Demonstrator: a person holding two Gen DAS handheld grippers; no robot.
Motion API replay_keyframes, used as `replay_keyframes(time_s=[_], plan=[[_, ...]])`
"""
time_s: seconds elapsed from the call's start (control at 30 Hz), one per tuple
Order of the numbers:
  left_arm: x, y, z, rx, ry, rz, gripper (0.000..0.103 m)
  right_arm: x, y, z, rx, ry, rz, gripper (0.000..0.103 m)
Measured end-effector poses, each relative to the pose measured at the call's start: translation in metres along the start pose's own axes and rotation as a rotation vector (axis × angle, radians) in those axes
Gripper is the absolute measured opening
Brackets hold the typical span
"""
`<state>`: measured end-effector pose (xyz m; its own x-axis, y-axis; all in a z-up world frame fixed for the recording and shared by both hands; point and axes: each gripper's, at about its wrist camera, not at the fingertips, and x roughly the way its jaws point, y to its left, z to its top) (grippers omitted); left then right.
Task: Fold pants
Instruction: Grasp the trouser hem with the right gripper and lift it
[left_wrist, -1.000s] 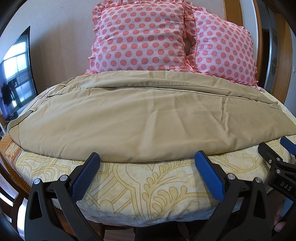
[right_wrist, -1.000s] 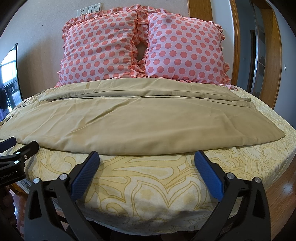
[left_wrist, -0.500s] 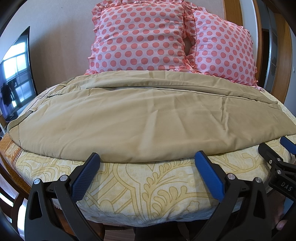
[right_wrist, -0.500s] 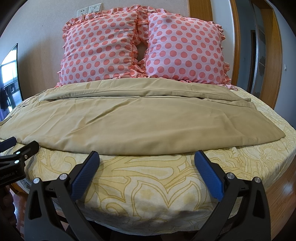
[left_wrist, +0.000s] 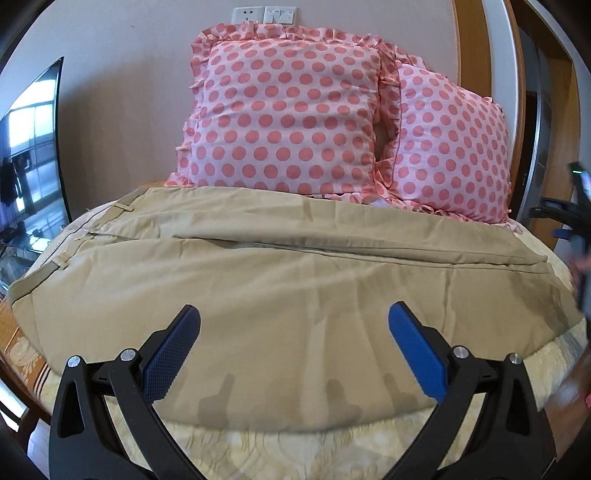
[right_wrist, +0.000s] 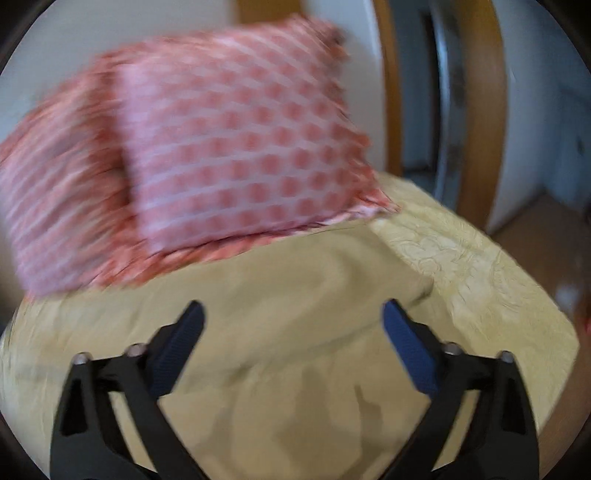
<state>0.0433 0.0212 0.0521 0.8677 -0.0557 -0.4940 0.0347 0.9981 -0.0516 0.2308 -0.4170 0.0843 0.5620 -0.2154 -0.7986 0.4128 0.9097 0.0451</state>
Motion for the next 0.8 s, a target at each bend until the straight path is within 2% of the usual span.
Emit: replay_keyframes(time_s=[0.07, 0.13, 0.23, 0.37, 0.4, 0.47, 0.5, 0.53, 0.63, 0.67, 0.73, 0.8], plan=[[0.008, -0.002, 0.002, 0.005, 0.010, -0.006, 0.102, 0.056, -0.012, 0.032, 0.085, 0.107, -0.062, 0.060], [0.014, -0.003, 0.003, 0.009, 0.015, -0.013, 0.102, 0.094, -0.017, 0.049, 0.136, 0.154, -0.118, 0.059], [0.024, -0.002, 0.003, 0.005, 0.029, -0.035, 0.102, 0.134, -0.016, 0.070, 0.187, 0.167, -0.194, 0.059], [0.032, -0.001, 0.001, -0.002, 0.047, -0.056, 0.102, 0.165, -0.013, 0.086, 0.251, 0.193, -0.227, 0.063], [0.033, 0.000, 0.002, -0.004, 0.050, -0.063, 0.102, 0.170, -0.011, 0.087, 0.242, 0.203, -0.249, 0.063], [0.035, 0.000, 0.002, -0.010, 0.051, -0.074, 0.102, 0.183, -0.002, 0.082, 0.162, 0.237, -0.352, 0.064], [0.036, 0.001, 0.003, -0.013, 0.053, -0.075, 0.102, 0.183, 0.000, 0.079, 0.137, 0.222, -0.369, 0.064], [0.036, 0.001, 0.003, -0.015, 0.055, -0.078, 0.102, 0.181, 0.000, 0.077, 0.132, 0.210, -0.377, 0.059], [0.036, 0.001, 0.002, -0.020, 0.051, -0.081, 0.102, 0.167, -0.011, 0.069, 0.163, 0.177, -0.324, 0.022], [0.035, 0.002, 0.002, -0.025, 0.051, -0.082, 0.102, 0.160, -0.017, 0.066, 0.190, 0.168, -0.277, 0.013], [0.033, 0.004, 0.001, -0.035, 0.050, -0.085, 0.102, 0.139, -0.030, 0.057, 0.256, 0.128, -0.166, 0.007], [0.028, 0.006, 0.000, -0.046, 0.046, -0.092, 0.102, 0.103, -0.044, 0.046, 0.303, 0.048, -0.039, 0.006]])
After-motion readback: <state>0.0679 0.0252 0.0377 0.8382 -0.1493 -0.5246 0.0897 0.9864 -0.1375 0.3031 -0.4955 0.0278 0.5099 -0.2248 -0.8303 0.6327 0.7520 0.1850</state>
